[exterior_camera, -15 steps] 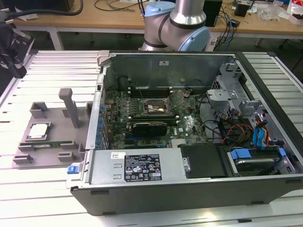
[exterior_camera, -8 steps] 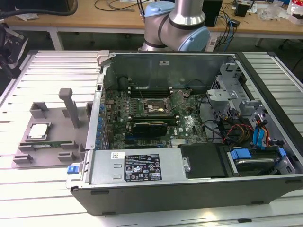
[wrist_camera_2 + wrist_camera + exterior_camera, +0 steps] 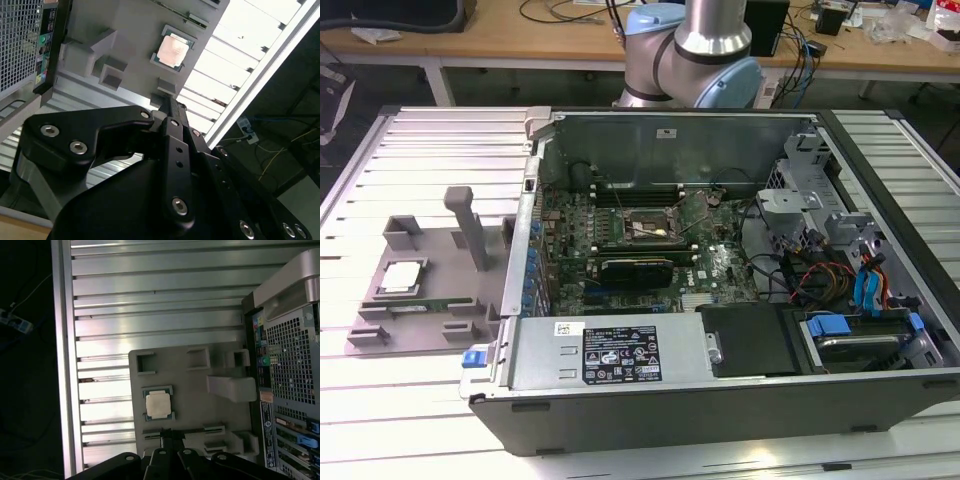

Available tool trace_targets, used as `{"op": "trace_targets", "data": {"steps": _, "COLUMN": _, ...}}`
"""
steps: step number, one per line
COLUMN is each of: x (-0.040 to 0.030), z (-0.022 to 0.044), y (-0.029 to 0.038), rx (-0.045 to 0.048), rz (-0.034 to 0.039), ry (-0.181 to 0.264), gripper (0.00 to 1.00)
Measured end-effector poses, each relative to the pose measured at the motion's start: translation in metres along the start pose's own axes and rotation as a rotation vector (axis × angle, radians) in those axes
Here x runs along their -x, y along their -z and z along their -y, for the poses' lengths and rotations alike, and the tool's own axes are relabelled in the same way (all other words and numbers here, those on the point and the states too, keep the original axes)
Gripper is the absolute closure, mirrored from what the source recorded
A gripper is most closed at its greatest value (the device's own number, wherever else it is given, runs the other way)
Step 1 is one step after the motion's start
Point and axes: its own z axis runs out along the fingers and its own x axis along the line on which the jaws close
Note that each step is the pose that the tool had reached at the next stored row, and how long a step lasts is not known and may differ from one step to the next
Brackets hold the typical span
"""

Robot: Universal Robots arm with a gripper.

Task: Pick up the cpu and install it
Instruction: 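Reach for the cpu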

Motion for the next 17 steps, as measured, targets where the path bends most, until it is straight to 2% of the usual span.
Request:
{"op": "trace_targets", "data": {"steps": 7, "x": -0.0173, "z": 0.0013, "y": 0.0005, "rx": -0.0001, "rz": 0.0, "ry": 0.0, "gripper": 0.89}}
{"op": "trace_targets", "data": {"steps": 9, "x": -0.0195, "z": 0.0015, "y": 0.0005, "rx": -0.0001, "rz": 0.0, "ry": 0.0, "gripper": 0.89}}
{"op": "trace_targets", "data": {"steps": 13, "x": -0.0283, "z": 0.0021, "y": 0.0008, "rx": -0.0001, "rz": 0.0, "ry": 0.0, "gripper": 0.89}}
{"op": "trace_targets", "data": {"steps": 17, "x": -0.0327, "z": 0.0024, "y": 0.0009, "rx": -0.0001, "rz": 0.0, "ry": 0.0, "gripper": 0.89}}
